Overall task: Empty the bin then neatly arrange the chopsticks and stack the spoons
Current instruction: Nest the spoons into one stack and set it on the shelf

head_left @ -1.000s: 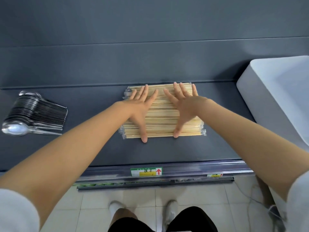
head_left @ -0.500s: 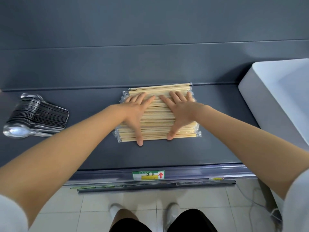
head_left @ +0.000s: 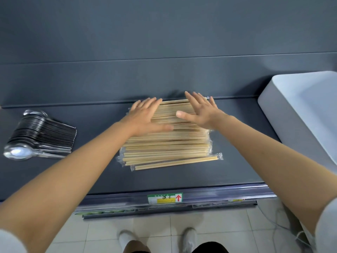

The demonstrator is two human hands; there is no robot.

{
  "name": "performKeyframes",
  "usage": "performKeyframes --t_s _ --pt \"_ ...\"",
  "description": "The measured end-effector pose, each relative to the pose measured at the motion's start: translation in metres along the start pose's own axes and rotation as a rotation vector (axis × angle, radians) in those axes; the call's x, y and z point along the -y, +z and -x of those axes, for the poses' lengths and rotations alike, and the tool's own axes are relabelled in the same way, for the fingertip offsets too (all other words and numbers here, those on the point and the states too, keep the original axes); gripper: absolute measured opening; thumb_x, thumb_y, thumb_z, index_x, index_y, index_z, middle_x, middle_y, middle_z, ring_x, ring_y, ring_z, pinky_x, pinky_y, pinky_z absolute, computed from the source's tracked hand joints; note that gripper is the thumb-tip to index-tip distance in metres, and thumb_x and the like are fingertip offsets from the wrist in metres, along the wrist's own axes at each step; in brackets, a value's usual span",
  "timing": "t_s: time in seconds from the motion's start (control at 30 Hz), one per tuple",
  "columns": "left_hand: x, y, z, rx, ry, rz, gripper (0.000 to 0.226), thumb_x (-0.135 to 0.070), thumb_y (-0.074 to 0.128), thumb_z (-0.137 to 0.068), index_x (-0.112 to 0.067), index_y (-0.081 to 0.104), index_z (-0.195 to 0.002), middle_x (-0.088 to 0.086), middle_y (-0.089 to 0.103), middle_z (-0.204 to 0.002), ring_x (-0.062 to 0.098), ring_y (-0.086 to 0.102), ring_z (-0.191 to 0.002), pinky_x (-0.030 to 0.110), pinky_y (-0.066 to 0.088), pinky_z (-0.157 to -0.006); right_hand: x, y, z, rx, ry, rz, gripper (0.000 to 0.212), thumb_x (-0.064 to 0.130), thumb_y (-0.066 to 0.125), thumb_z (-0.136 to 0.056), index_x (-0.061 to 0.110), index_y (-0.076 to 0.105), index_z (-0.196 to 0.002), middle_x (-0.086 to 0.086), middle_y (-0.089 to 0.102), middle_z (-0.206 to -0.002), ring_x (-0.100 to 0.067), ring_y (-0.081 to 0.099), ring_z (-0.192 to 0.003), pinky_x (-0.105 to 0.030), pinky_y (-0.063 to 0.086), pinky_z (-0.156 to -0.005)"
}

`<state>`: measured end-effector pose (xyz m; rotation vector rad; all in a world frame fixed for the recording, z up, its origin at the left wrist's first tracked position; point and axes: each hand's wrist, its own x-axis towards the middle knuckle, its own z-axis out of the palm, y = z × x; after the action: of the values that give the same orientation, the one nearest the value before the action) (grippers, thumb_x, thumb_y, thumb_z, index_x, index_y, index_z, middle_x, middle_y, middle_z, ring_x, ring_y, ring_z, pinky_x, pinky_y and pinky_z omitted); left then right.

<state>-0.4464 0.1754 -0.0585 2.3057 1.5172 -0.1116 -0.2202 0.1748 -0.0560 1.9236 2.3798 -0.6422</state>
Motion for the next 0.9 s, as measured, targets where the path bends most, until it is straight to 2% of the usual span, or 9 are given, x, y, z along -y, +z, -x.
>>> performKeyframes --t_s 0.07,0.1,0.23,0.37,0.47,0.63,0.73,0.83,0.9 --pt "0.000 -0.004 -0.017 -0.073 -0.026 -0.024 0.104 -0.085 0.023 -0.075 -0.018 0.010 -0.154 0.001 0.010 -0.161 0.016 0.006 -0.148 0.037 0.004 -0.119 0.002 -0.005 -0.012 0.006 0.032 0.027 0.099 0.081 0.019 -0.078 0.020 0.001 -0.153 -0.003 0.005 -0.161 -0.015 -0.001 -0.148 -0.049 -0.007 -0.118" --pt "0.000 -0.005 -0.023 -0.062 -0.034 -0.051 0.100 -0.082 0.019 -0.078 -0.017 0.012 -0.154 0.001 0.013 -0.160 0.016 0.008 -0.148 0.036 0.006 -0.120 0.005 -0.006 -0.017 0.023 0.055 0.062 0.099 0.081 0.015 -0.079 0.017 0.003 -0.153 -0.003 0.008 -0.161 -0.015 0.001 -0.148 -0.050 -0.009 -0.117" --pt "0.007 0.001 -0.029 0.083 -0.034 -0.136 0.106 -0.084 0.005 -0.070 -0.018 0.007 -0.154 0.000 0.004 -0.161 0.013 0.004 -0.148 0.038 0.002 -0.120 0.018 -0.002 -0.026 0.113 0.097 0.216 0.105 0.084 0.003 -0.076 0.012 0.020 -0.151 -0.001 0.021 -0.158 -0.015 0.010 -0.147 -0.057 -0.023 -0.109" --pt "0.023 0.007 -0.018 0.086 -0.047 -0.148 0.103 -0.084 0.005 -0.073 -0.020 0.003 -0.154 -0.002 -0.002 -0.161 0.012 -0.001 -0.148 0.038 -0.003 -0.120 0.031 0.005 -0.022 0.091 0.032 0.230 0.099 0.081 0.006 -0.081 0.014 0.026 -0.150 -0.005 0.027 -0.155 -0.016 0.012 -0.147 -0.055 -0.023 -0.109" --pt "0.026 0.004 -0.007 0.040 -0.055 -0.104 0.101 -0.083 0.008 -0.075 -0.021 0.007 -0.154 -0.002 0.004 -0.161 0.010 0.003 -0.147 0.039 -0.005 -0.119 0.032 0.006 -0.017 0.010 0.019 0.092 0.089 0.076 0.010 -0.086 0.017 0.029 -0.149 -0.003 0.031 -0.154 -0.015 0.014 -0.146 -0.052 -0.019 -0.112" --pt "0.017 0.016 0.026 -0.303 -0.237 0.089 0.085 -0.072 0.020 -0.089 -0.017 0.017 -0.153 0.002 0.009 -0.161 0.019 0.011 -0.147 0.041 0.004 -0.118 0.003 0.032 0.028 -0.297 0.150 -0.309 0.081 0.070 0.016 -0.090 0.014 0.036 -0.145 -0.001 0.031 -0.153 -0.015 0.015 -0.145 -0.042 0.000 -0.119" --pt "0.012 0.037 0.052 -0.386 -0.403 0.278 0.081 -0.067 0.027 -0.092 -0.015 0.014 -0.152 0.003 0.003 -0.161 0.022 0.008 -0.147 0.041 0.006 -0.117 -0.011 0.060 0.063 -0.384 0.244 -0.572 0.078 0.068 0.017 -0.091 0.010 0.043 -0.136 -0.005 0.039 -0.147 -0.020 0.022 -0.143 -0.037 0.011 -0.118" --pt "0.004 0.060 0.073 -0.445 -0.496 0.641 0.082 -0.063 0.034 -0.093 -0.014 0.008 -0.154 0.000 0.001 -0.162 0.017 0.004 -0.148 0.036 0.006 -0.117 -0.005 0.084 0.079 -0.402 0.310 -0.611 0.073 0.061 0.016 -0.094 0.004 0.043 -0.131 -0.006 0.041 -0.144 -0.025 0.023 -0.141 -0.031 0.008 -0.116" --pt "-0.001 0.069 0.080 -0.471 -0.502 0.769 0.078 -0.060 0.033 -0.094 -0.015 0.009 -0.154 -0.001 0.004 -0.162 0.014 0.005 -0.147 0.033 0.007 -0.117 0.009 0.093 0.079 -0.401 0.322 -0.594 0.074 0.058 0.017 -0.096 0.005 0.029 -0.146 -0.007 0.025 -0.156 -0.020 0.012 -0.146 -0.031 0.000 -0.118"
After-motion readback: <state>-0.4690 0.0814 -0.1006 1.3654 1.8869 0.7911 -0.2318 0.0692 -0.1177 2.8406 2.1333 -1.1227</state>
